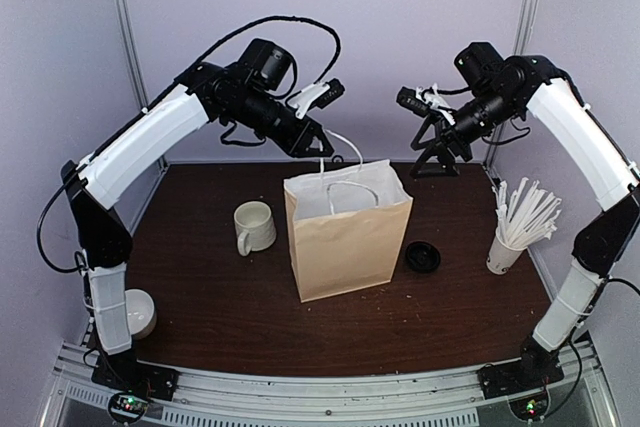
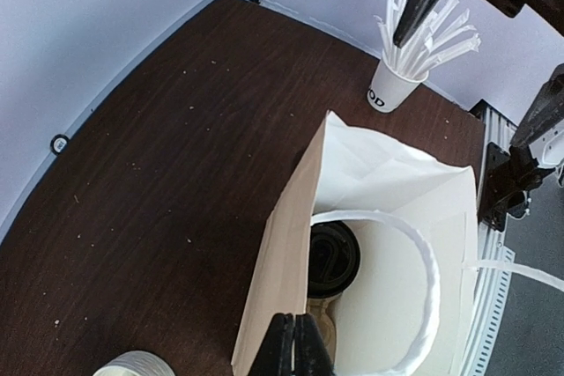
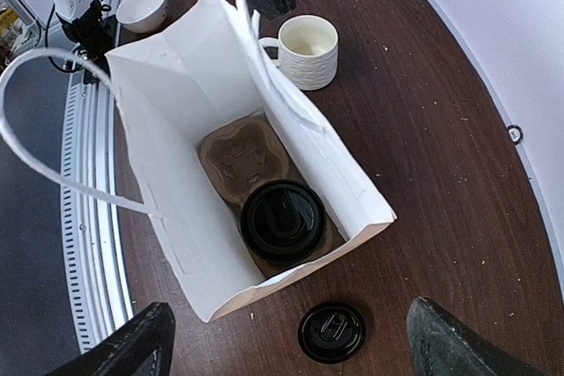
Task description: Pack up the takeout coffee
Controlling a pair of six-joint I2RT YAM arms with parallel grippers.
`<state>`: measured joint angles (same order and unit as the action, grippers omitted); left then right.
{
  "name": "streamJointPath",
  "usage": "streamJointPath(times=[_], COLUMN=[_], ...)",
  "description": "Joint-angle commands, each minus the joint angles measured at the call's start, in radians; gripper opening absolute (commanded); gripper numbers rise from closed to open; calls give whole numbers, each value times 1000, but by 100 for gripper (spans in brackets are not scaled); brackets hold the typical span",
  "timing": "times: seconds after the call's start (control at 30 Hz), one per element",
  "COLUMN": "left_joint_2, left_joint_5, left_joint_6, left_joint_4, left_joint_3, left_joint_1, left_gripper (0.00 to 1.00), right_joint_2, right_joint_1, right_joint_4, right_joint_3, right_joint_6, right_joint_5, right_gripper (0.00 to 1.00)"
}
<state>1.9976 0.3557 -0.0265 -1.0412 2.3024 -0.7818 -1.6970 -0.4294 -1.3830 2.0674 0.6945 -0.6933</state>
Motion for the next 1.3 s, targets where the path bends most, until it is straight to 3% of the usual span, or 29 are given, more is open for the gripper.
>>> streamJointPath(times=[0.0,0.2,0.4,0.53,0.73,1.27], left_joint_2=[-3,-35,-136,-187,-231,-269], left_joint_5=[74,182,245,254,276,165], left_joint_6=[17,9,54,48,50,47], left_joint_4=[61,61,87,122,122,135], left_joint_3=[10,-24,-172,-296,-354,-488], left_joint_1=[-5,-29,-95,-127,-186,-380], left_gripper=[0,0,0,0,0,0], right_joint_2=[8,-1,-16,-23,-19,35], right_joint_1=[4,6,20,57,89,89], right_joint_4=[35,48,51,61,68,89], right_joint_3=[-20,-33,-23,-29,-30,-148], right_joint_6=[-30,-33,-28,-36,-42,-35], right_joint_5=[25,46,102,102,83,24], right_gripper=[95,95,95,95,95,94])
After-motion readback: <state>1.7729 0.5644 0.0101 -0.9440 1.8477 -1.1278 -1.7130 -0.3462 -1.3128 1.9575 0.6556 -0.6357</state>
